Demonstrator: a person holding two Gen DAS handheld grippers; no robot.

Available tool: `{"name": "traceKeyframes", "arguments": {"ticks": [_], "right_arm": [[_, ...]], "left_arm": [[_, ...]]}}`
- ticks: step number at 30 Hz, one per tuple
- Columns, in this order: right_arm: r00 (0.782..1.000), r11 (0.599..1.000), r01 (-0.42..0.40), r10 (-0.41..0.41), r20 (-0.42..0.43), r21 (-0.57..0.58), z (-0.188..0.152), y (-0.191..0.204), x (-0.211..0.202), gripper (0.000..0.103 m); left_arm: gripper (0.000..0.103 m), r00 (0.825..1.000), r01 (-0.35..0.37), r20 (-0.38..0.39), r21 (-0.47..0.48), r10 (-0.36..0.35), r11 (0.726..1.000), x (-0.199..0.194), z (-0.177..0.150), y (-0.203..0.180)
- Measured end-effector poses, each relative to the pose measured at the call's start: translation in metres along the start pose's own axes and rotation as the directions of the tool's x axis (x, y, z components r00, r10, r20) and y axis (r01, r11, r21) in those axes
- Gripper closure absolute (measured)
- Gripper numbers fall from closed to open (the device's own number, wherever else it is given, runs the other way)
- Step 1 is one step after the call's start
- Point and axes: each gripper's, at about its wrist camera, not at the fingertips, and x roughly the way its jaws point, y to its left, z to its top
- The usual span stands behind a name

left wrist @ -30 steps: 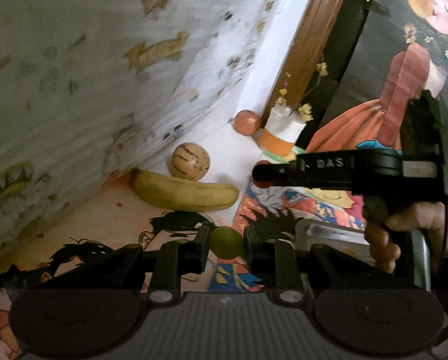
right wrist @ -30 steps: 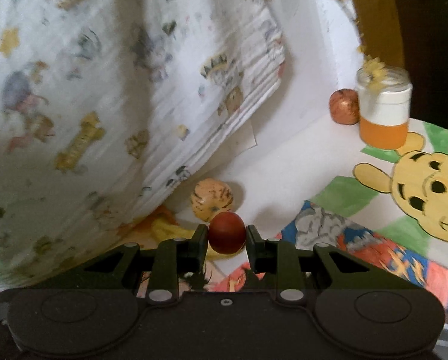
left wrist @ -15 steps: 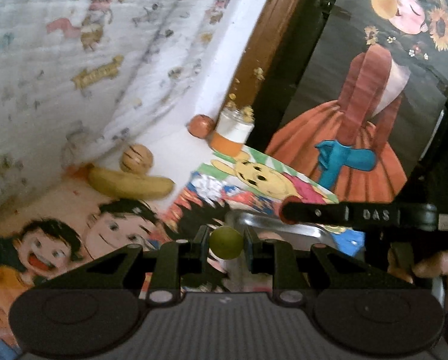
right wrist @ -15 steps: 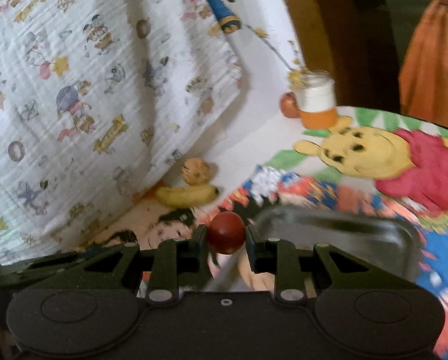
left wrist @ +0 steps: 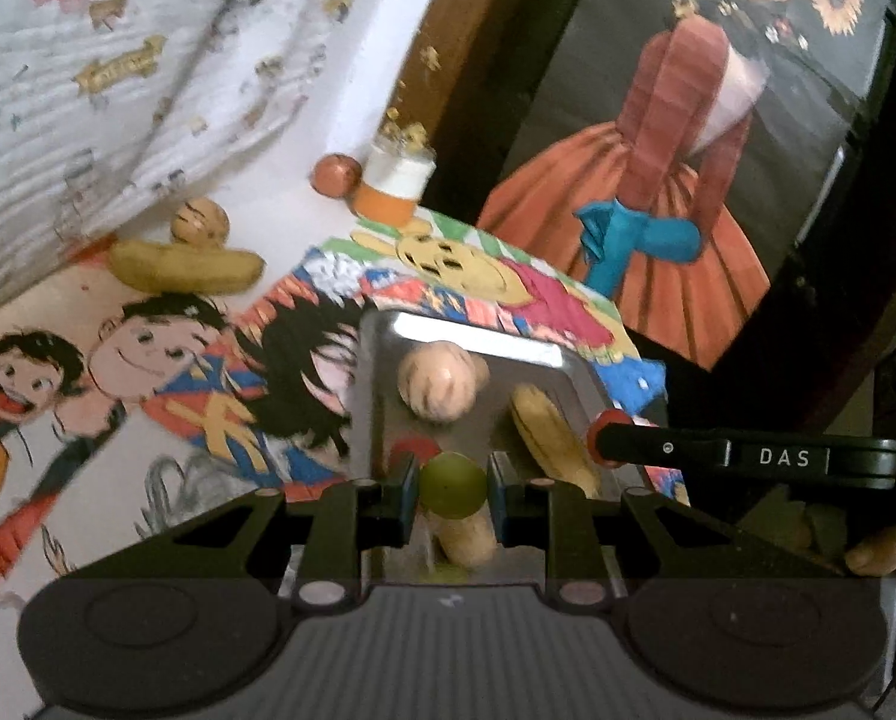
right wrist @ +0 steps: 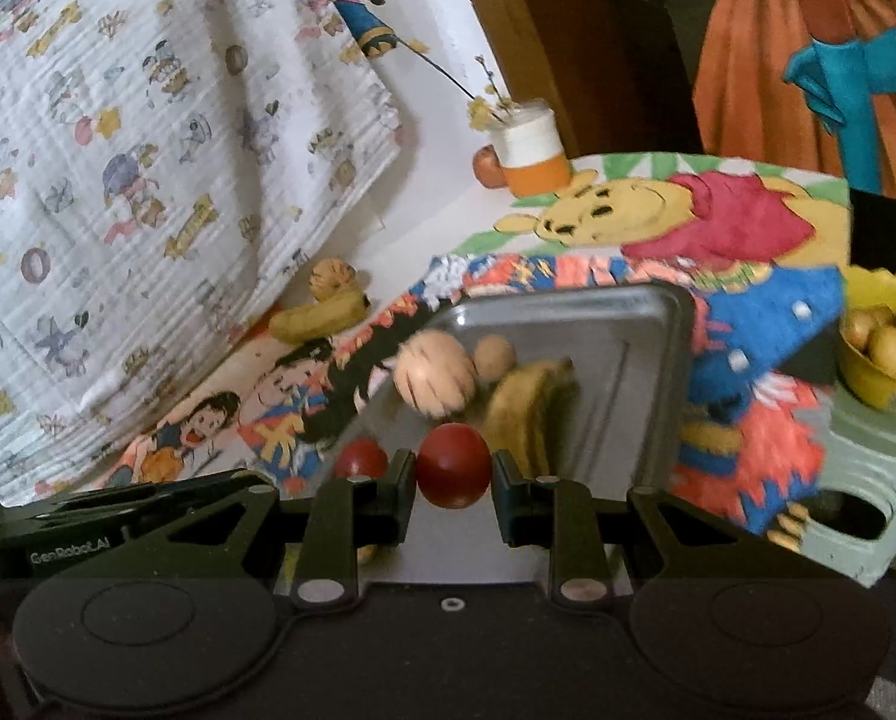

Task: Organize fruits
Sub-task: 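Carry the green grape with the left tool while the right tool carries the tomato over the tray, then open the left tool on the tray while the right tool releases the tomato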

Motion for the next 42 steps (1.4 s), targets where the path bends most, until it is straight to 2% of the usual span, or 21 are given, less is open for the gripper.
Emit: {"name": "traceKeyframes", "arguments": {"ticks": [10,24,34,37,38,40,41,42], "right_arm": [[1.0,0.998,0.016,-0.015,-0.011,0.054,-0.038,-0.014,-0.007,0.074],[0.999,0.999,0.047,-0.047,0.02,0.001,-0.052,-0.007,-0.008,0.073],[0.996,0.997,0.073,-0.072,0.049,-0.007,-0.057,-0.003,-0.015,0.067],[0.995,0.997,0.082,-0.081,0.064,-0.006,-0.059,-0.002,-0.02,0.06],[0.994,0.996,0.084,-0.084,0.07,-0.005,-0.059,-0.001,-0.022,0.057],[0.993,0.996,0.086,-0.085,0.084,-0.002,-0.061,0.001,-0.027,0.052],[0.992,0.996,0.086,-0.086,0.09,0.0,-0.061,0.002,-0.029,0.049],[0.991,0.996,0.088,-0.088,0.098,-0.001,-0.062,0.004,-0.031,0.045]], "left_arm": [[0.076,0.997,0.007,-0.078,0.068,-0.001,0.998,-0.004,-0.035,-0.022],[0.076,0.995,-0.024,-0.098,0.098,0.034,0.995,0.003,-0.041,-0.025],[0.074,0.993,-0.031,-0.108,0.095,0.042,0.995,-0.001,-0.041,-0.023],[0.069,0.994,-0.029,-0.102,0.086,0.038,0.996,-0.005,-0.04,-0.022],[0.065,0.995,-0.027,-0.098,0.083,0.035,0.996,-0.007,-0.039,-0.021],[0.051,0.996,-0.02,-0.09,0.079,0.028,0.997,-0.011,-0.038,-0.021],[0.036,0.996,-0.019,-0.084,0.076,0.026,0.997,-0.014,-0.037,-0.02],[0.03,0.997,-0.02,-0.072,0.072,0.026,0.997,-0.017,-0.036,-0.02]]}}
